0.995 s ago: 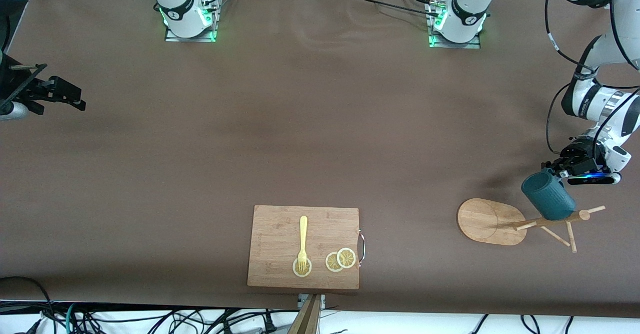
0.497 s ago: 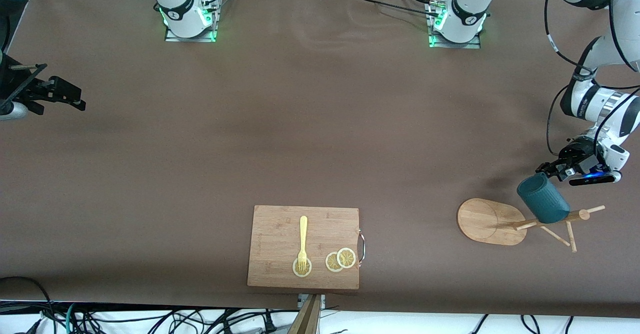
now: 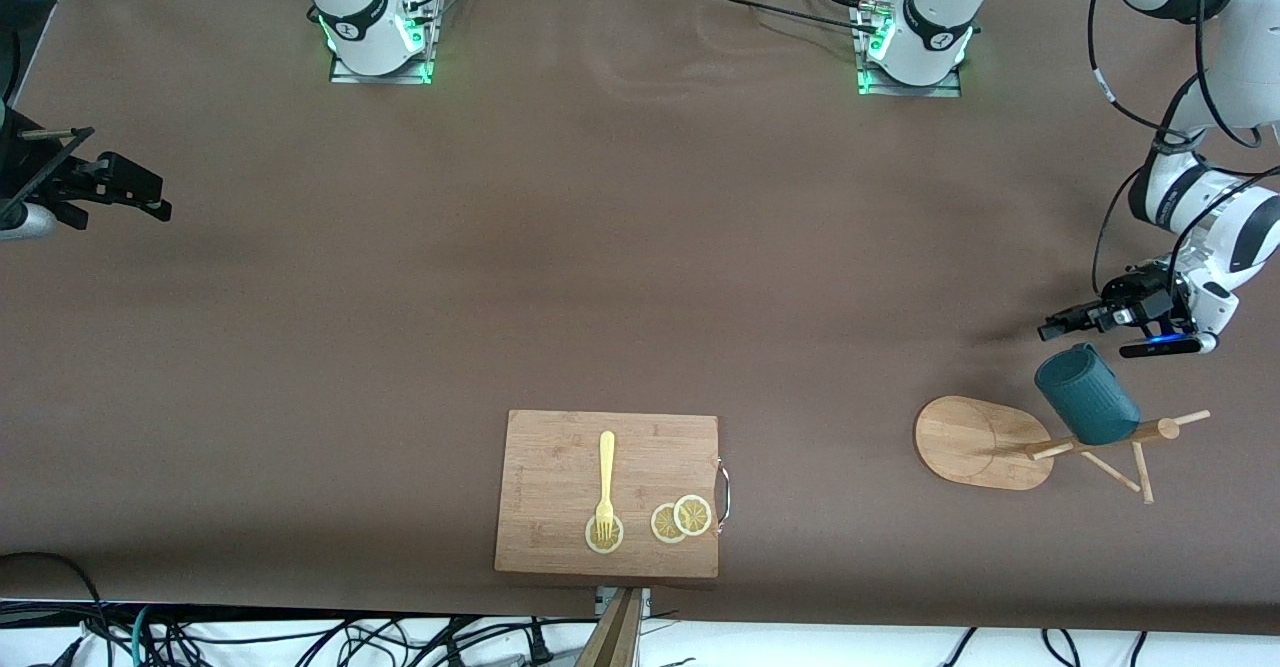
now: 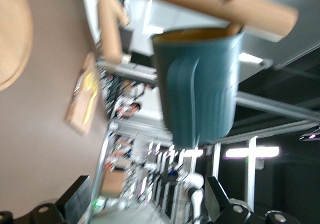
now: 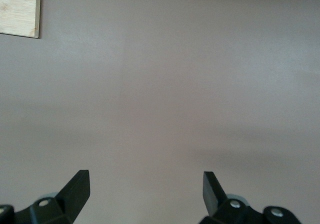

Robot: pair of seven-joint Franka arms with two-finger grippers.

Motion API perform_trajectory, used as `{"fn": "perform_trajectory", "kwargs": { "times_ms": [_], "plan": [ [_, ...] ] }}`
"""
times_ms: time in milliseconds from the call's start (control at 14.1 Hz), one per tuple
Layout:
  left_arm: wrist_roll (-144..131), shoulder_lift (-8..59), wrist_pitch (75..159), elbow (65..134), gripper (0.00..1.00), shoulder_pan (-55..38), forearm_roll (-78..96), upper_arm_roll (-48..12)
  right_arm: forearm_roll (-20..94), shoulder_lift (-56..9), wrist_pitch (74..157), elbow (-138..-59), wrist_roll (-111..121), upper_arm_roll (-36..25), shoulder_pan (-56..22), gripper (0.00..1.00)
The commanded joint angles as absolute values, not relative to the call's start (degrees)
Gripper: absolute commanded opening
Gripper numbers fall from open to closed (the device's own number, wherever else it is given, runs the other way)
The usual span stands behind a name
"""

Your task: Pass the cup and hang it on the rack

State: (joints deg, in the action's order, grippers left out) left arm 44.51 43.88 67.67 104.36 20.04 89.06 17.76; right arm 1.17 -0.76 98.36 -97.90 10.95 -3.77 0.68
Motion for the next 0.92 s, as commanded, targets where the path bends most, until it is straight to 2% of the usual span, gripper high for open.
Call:
{"fn": "perform_trajectory", "kwargs": {
  "times_ms": [0,213,639,852],
  "plan": [
    [45.2,37.9,67.7,104.1,1.0,20.7,76.4,18.5,1.5,-1.1,98.2,-97.0,10.2,-3.7,0.8,1.0],
    [44.9,31.2,72.1,103.6,1.0,20.5,63.1,18.5,1.5,-1.1,98.3,-97.0,10.2,-3.7,0.8,1.0],
    [42.1,22.5,82.1,100.5,1.0,16.8,44.7,17.8,1.5,-1.1,98.3,-97.0,10.2,-3.7,0.8,1.0],
    [34.8,22.0,84.4,94.2,1.0,14.6,34.5,15.7,1.5,-1.1,98.3,-97.0,10.2,-3.7,0.8,1.0]
  ]
}}
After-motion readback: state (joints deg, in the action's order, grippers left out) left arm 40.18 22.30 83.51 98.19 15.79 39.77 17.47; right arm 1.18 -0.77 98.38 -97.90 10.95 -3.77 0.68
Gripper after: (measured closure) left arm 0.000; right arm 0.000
